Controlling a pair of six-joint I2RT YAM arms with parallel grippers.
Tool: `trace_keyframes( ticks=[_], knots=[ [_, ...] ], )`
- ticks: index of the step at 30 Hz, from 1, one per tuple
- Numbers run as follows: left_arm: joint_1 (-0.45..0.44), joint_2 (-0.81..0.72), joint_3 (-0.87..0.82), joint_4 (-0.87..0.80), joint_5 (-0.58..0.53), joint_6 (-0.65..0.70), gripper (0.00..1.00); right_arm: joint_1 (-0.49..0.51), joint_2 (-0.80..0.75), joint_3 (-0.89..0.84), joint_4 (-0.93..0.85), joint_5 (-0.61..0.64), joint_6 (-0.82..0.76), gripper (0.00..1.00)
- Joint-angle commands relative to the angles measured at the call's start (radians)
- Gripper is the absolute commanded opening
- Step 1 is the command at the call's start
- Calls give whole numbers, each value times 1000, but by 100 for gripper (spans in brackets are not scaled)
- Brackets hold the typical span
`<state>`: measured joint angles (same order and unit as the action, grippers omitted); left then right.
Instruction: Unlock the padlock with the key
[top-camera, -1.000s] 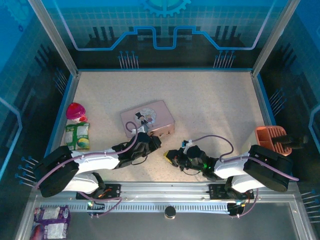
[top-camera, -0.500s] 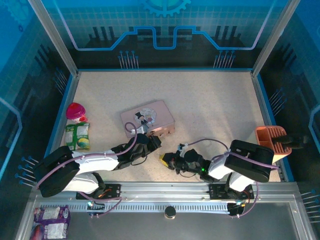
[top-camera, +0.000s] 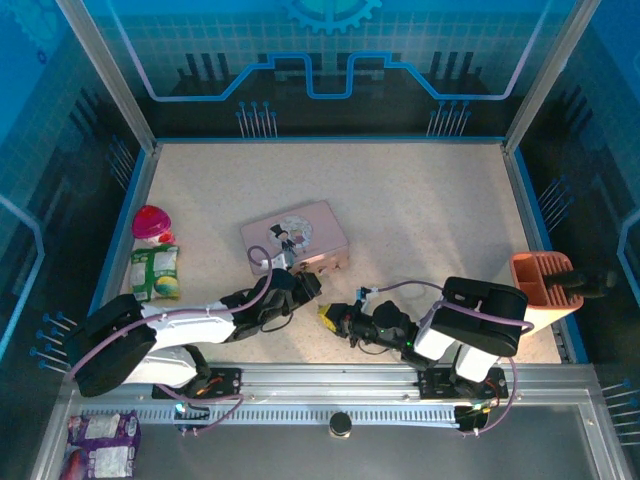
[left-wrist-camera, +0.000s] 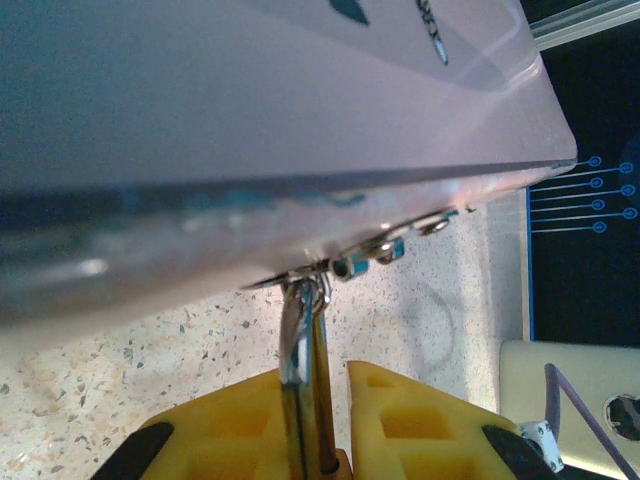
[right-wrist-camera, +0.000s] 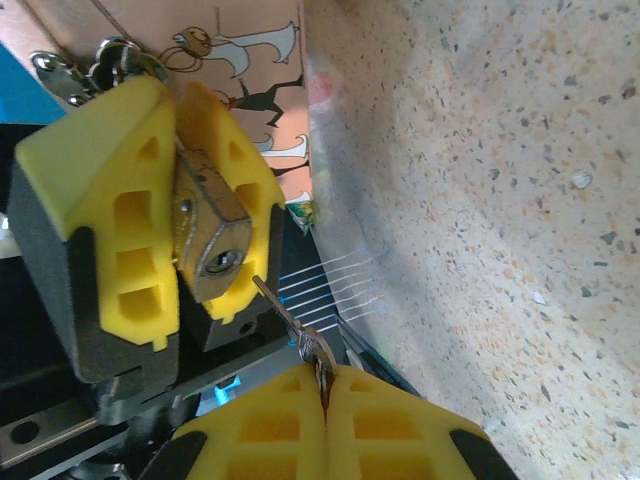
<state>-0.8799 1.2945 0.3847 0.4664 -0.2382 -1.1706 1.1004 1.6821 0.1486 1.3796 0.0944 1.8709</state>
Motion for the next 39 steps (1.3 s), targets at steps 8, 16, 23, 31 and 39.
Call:
trace_keyframes(
  ticks=[8, 16, 23, 31, 39],
  knots=[
    [1, -25, 4, 206, 22, 42, 10, -9, -28, -28, 44, 7, 19, 0],
    [0, 7, -4, 260, 40, 21, 10, -26, -51, -51, 44, 2, 12, 0],
    [-3, 5, -16, 248, 60, 5, 10, -28, -55, -40, 44, 2, -7, 0],
    [-34, 0, -49, 266, 69, 3, 9, -28, -33, -17, 44, -20, -10, 0],
    [-39, -8, -53, 273, 62, 5, 10, -20, -24, -16, 44, -15, -8, 0]
  ],
)
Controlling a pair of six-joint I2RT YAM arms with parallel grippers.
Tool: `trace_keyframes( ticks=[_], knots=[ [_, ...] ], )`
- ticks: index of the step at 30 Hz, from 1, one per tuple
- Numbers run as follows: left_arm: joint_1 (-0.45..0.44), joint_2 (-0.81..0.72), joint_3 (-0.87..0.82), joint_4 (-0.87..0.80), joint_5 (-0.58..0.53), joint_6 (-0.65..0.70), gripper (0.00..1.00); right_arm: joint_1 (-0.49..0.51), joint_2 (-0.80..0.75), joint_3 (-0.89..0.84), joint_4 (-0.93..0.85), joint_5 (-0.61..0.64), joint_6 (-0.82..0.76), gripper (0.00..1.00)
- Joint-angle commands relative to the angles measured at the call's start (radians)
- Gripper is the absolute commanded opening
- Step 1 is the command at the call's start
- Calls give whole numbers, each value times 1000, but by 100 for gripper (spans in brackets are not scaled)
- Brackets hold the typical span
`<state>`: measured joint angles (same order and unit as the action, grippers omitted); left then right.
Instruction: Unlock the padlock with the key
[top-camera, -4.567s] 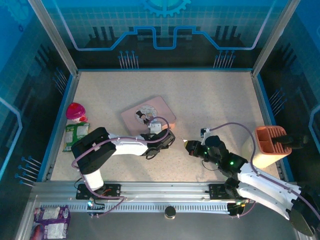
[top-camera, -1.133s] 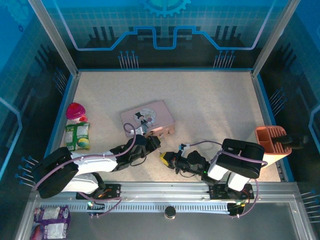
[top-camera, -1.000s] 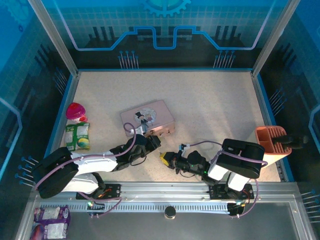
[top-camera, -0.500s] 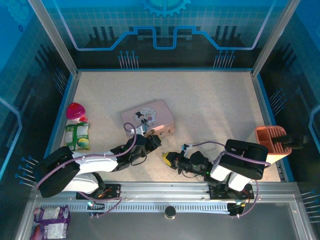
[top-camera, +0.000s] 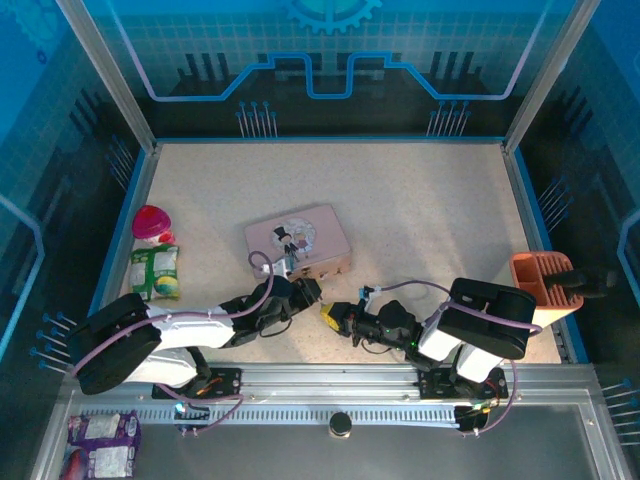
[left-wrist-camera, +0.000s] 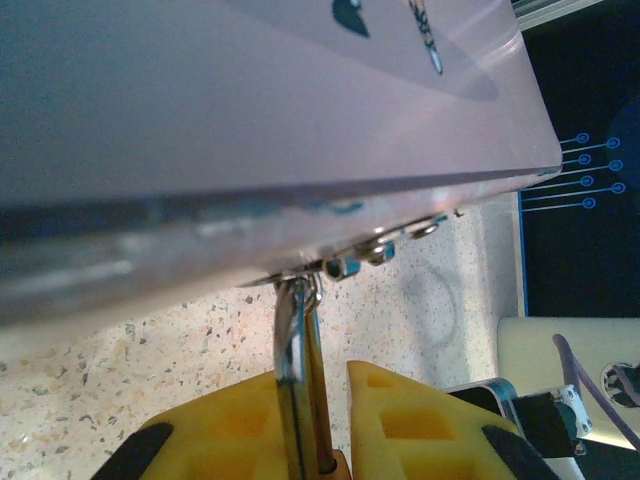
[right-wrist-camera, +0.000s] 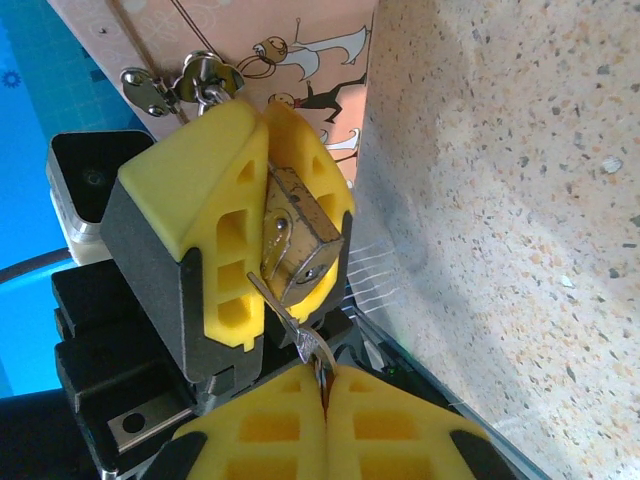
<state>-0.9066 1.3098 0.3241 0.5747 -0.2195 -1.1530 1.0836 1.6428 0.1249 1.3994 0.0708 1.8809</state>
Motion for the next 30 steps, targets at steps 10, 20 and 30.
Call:
trace_keyframes(
  ticks=[10, 20, 30],
  knots=[
    [9, -38, 15, 157, 52, -10, 10, 27, 47, -4, 24, 24, -4, 0],
    [18, -21, 32, 157, 78, -11, 10, 31, 53, -2, 24, 28, 3, 0],
    [32, 5, 26, 184, 85, -15, 10, 52, 51, -4, 24, 37, 1, 0]
  ],
)
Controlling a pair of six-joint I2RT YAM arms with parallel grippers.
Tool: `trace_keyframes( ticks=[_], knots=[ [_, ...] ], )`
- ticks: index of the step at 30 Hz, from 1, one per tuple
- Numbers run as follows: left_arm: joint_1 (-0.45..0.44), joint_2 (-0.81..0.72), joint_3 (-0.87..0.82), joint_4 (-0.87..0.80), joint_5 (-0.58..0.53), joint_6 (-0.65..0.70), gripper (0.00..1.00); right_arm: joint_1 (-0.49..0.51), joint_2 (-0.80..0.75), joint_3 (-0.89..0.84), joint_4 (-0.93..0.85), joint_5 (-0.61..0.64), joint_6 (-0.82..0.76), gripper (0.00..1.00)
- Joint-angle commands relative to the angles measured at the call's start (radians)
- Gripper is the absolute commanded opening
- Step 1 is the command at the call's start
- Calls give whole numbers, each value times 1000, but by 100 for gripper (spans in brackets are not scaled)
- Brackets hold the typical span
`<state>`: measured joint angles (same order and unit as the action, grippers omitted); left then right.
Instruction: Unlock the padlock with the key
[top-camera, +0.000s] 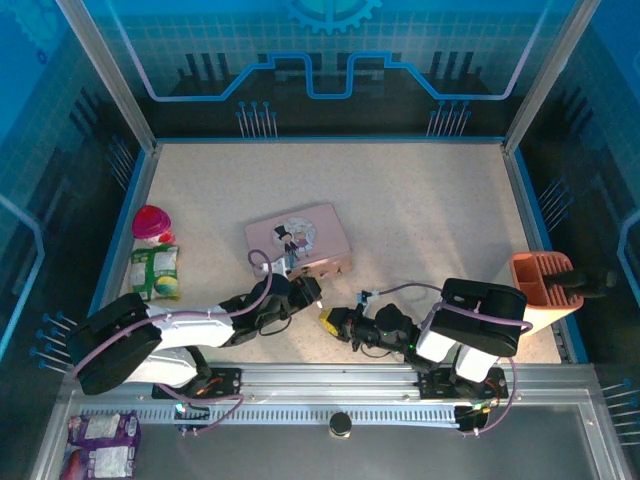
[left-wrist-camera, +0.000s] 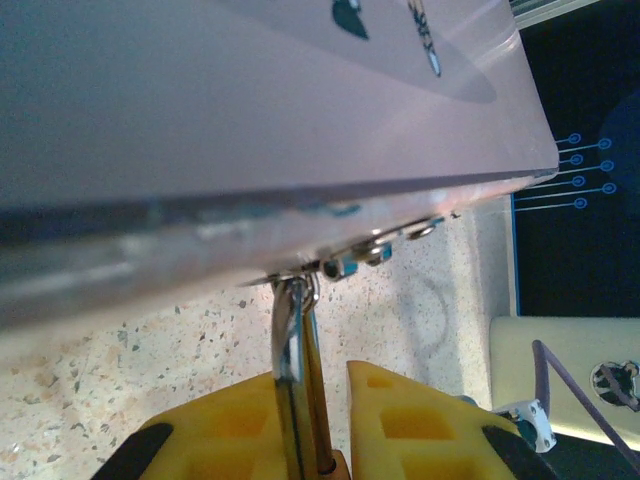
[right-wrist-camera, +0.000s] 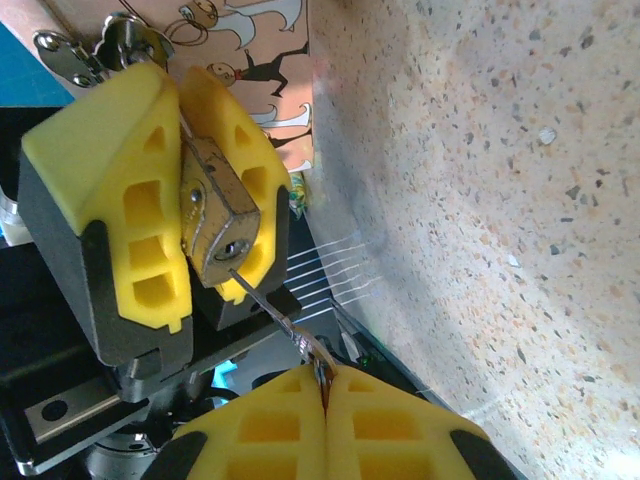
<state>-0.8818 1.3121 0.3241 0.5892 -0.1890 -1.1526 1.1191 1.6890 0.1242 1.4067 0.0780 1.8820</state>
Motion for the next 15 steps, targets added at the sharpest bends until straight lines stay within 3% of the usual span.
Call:
trace_keyframes(
  ticks=[1, 15],
  knots=[
    [7, 5, 26, 175, 58, -14, 10, 16, 5, -1, 17, 30, -1, 0],
    [2, 4, 11, 192, 88, -13, 10, 11, 10, 5, 16, 33, 2, 0]
  ],
)
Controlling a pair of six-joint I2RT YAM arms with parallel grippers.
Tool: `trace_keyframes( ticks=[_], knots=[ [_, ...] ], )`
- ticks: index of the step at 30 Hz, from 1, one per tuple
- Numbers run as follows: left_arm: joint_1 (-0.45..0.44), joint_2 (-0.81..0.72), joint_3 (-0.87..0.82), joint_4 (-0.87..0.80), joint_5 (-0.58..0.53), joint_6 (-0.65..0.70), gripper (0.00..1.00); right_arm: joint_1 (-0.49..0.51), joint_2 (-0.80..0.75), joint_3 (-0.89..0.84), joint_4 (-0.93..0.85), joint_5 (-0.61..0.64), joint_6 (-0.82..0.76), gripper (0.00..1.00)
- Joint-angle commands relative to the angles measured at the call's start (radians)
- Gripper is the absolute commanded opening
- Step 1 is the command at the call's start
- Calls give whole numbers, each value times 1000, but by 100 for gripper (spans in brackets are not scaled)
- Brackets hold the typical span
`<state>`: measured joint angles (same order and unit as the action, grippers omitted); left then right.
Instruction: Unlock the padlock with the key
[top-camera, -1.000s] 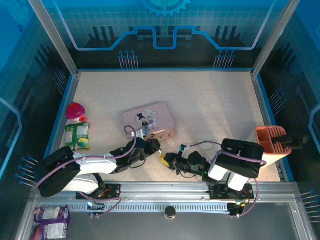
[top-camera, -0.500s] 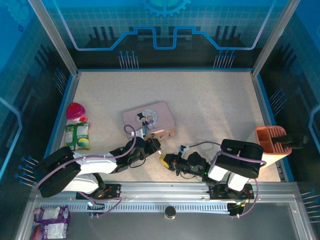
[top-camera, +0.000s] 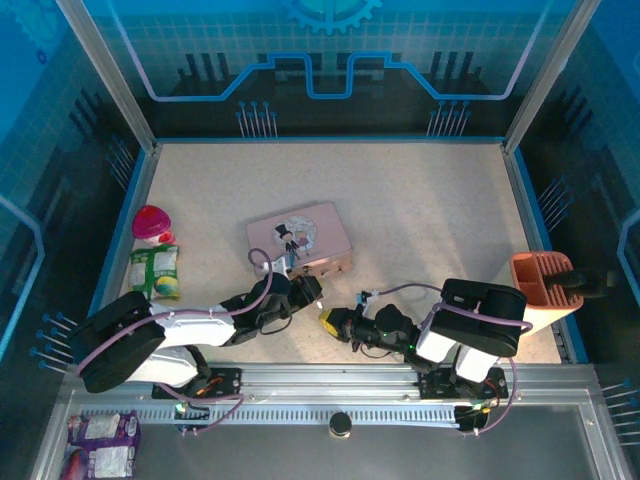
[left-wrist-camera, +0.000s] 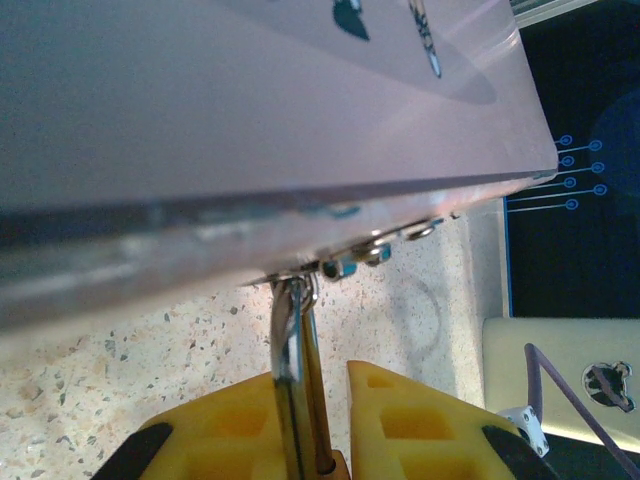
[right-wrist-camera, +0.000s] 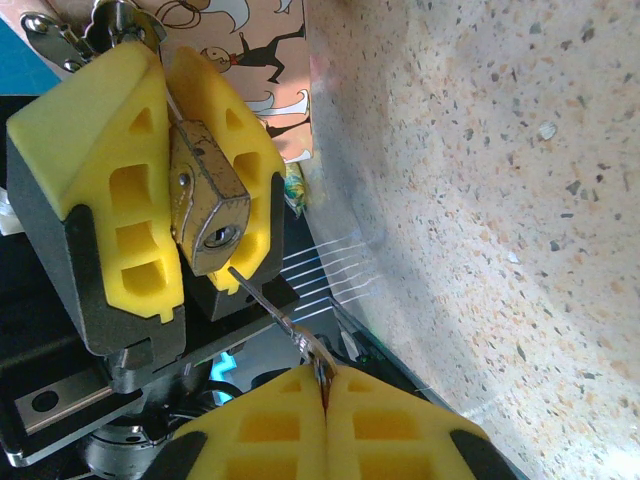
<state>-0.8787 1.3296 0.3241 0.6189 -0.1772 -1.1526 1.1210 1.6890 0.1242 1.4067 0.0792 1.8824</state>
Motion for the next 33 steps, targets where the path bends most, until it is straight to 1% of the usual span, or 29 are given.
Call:
trace_keyframes(
  ticks=[1, 5, 16, 20, 23, 28, 33],
  knots=[
    [-4, -15, 10, 161, 75, -7, 10, 10, 12, 6, 17, 32, 0, 0],
    [-20, -21, -15, 171, 57, -12, 10, 7, 15, 14, 16, 26, 0, 0],
    [-25, -38, -34, 199, 49, 1, 10, 9, 35, 20, 17, 13, 4, 0],
    [-22, -43, -24, 181, 40, 20, 10, 20, 32, 16, 17, 22, 7, 0],
    [-15, -37, -14, 177, 30, 66, 10, 31, 26, 9, 16, 34, 6, 0],
    [-2, -23, 2, 215, 64, 103, 10, 39, 50, 18, 17, 34, 19, 0],
    [-2, -24, 1, 238, 92, 127, 10, 33, 43, 18, 17, 43, 21, 0]
  ],
)
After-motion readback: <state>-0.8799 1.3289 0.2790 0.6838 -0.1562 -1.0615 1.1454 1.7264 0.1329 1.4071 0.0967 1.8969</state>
